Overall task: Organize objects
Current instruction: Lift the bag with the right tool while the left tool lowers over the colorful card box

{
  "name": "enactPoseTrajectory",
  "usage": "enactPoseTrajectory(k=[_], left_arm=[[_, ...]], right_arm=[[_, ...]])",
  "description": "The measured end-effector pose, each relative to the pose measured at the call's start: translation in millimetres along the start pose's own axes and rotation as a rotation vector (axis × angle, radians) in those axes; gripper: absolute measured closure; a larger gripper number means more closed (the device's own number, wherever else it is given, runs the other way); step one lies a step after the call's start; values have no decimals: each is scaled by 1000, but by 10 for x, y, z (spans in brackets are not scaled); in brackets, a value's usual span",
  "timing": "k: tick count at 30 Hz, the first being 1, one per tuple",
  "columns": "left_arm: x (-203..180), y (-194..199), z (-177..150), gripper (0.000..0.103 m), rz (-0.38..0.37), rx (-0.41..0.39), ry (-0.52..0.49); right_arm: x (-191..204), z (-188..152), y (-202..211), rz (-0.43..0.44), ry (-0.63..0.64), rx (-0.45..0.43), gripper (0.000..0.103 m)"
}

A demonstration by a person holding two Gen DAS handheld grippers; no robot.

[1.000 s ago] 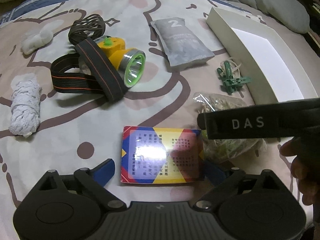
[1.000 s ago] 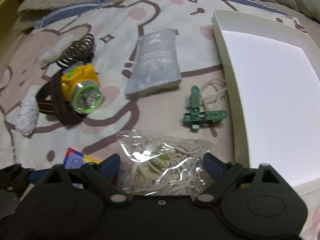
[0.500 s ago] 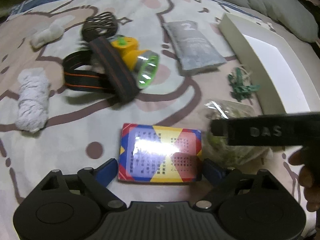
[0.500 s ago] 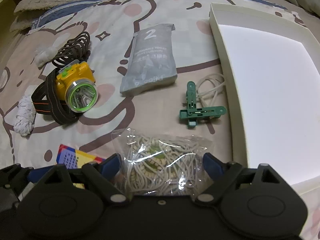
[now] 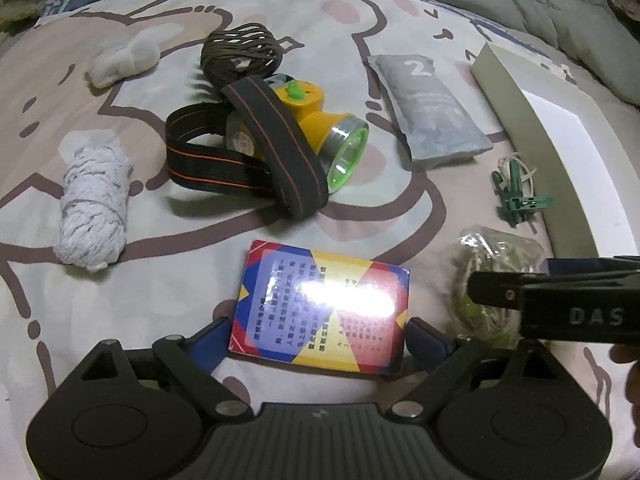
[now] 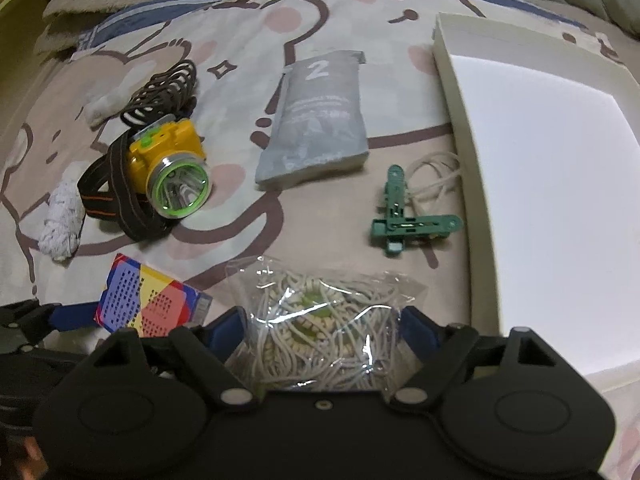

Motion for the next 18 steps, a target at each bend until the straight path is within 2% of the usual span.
enactPoseTrajectory(k=[7, 15, 18], left_arm=[[-65, -54, 3, 11, 56, 1, -41], [11, -1, 0, 12, 22, 6, -14], [77, 18, -5, 12, 40, 11, -6]], right_arm=[[-29, -40, 6, 5, -1, 21, 16], [-49, -64, 42, 31, -35, 30, 13], [-76, -92, 25, 32, -35, 33, 13]])
Point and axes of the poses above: each gripper's, at about its wrist camera, not at the fingertips, and y roughly against the way its jaws point, x to its left, z to its top, the point moved 9 cm from there along -y, roughly the way its jaws point, and after that the axes turned 1 degree about x, right-handed, at the moved point
